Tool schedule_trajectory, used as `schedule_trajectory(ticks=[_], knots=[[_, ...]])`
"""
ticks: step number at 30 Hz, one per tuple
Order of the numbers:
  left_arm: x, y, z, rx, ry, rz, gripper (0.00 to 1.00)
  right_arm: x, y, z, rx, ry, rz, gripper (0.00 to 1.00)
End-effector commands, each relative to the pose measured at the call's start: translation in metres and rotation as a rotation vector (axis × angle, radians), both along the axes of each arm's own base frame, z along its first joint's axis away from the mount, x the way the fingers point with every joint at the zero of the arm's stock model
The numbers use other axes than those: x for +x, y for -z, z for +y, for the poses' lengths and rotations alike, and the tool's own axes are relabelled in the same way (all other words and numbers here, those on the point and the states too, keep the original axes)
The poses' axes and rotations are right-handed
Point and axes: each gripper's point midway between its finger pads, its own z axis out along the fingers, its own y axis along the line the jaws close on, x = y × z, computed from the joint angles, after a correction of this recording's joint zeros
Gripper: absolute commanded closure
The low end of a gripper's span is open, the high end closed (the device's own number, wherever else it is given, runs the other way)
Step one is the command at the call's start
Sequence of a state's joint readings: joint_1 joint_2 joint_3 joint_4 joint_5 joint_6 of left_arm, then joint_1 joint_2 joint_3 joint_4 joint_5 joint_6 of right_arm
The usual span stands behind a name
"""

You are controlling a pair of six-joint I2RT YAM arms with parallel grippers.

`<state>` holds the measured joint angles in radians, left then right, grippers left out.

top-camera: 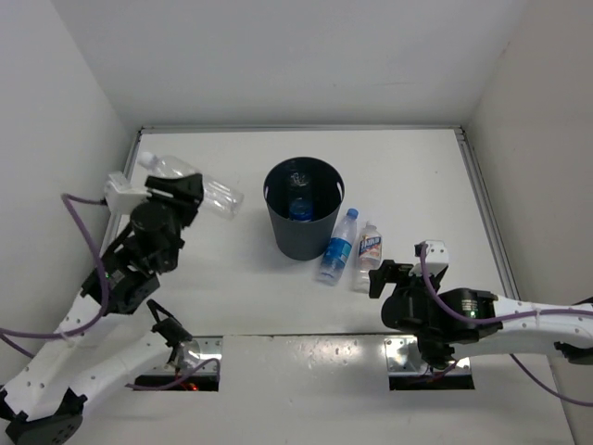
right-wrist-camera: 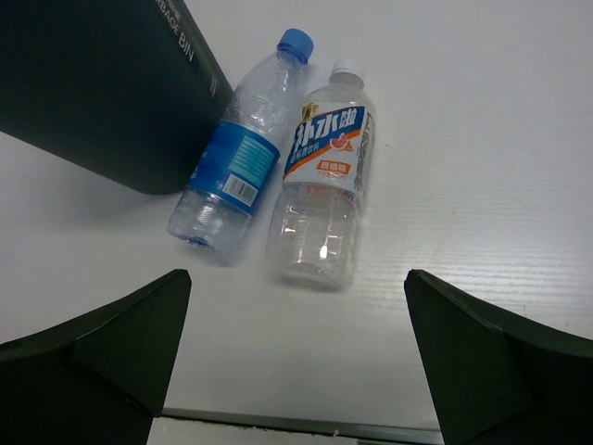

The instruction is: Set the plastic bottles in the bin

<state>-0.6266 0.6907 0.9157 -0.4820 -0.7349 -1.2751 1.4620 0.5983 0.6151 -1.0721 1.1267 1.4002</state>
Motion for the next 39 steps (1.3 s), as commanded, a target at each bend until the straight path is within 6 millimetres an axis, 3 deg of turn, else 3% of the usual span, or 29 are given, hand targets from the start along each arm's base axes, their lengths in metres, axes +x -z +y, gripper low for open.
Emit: schedule_trajectory(ticks=[1, 2, 3, 4, 7, 8, 13, 16, 21, 26, 32, 35, 36, 39], knots=[[0.016, -0.057, 0.010, 0.233, -0.043, -0.060, 0.54, 0.004, -0.003, -0.002, 0.006, 0.026, -0.032, 0.00], [0.021, -0.068, 0.003, 0.266, -0.017, -0.070, 0.54, 0.004, -0.003, -0.002, 0.006, 0.026, -0.032, 0.00], [0.024, -0.093, -0.007, 0.275, 0.024, -0.110, 0.57, 0.004, -0.003, -0.002, 0.006, 0.026, -0.032, 0.00], [0.034, -0.088, -0.028, 0.332, 0.088, -0.086, 0.58, 0.004, -0.002, -0.002, -0.004, 0.025, -0.032, 0.00], [0.042, -0.106, -0.052, 0.335, 0.119, -0.120, 0.58, 0.004, -0.002, -0.002, -0.004, 0.025, -0.032, 0.00], [0.044, -0.104, -0.069, 0.350, 0.156, -0.125, 0.58, 0.004, -0.002, -0.001, 0.005, 0.029, -0.031, 0.00], [0.056, -0.109, -0.111, 0.424, 0.204, -0.159, 0.58, 0.003, -0.005, -0.003, 0.033, 0.024, -0.031, 0.00], [0.061, -0.111, -0.128, 0.456, 0.212, -0.153, 0.58, 0.003, -0.005, -0.003, 0.033, 0.024, -0.031, 0.00], [0.071, -0.091, -0.162, 0.527, 0.269, -0.124, 0.55, 0.003, -0.004, -0.002, 0.024, 0.023, -0.031, 0.00], [0.079, -0.069, -0.179, 0.569, 0.293, -0.086, 0.51, 0.003, -0.004, -0.002, 0.024, 0.023, -0.031, 0.00], [0.089, -0.051, -0.193, 0.616, 0.306, -0.044, 0.29, 0.002, -0.006, -0.002, 0.042, 0.015, -0.032, 0.00], [0.089, -0.052, -0.185, 0.612, 0.269, -0.026, 0.16, 0.002, -0.006, -0.002, 0.043, 0.015, -0.032, 0.00], [0.089, -0.050, -0.185, 0.620, 0.271, -0.019, 0.02, 0.002, -0.006, -0.002, 0.043, 0.015, -0.032, 0.00], [0.085, -0.059, -0.174, 0.612, 0.242, -0.026, 0.00, 0.002, -0.006, -0.002, 0.043, 0.015, -0.032, 0.00]])
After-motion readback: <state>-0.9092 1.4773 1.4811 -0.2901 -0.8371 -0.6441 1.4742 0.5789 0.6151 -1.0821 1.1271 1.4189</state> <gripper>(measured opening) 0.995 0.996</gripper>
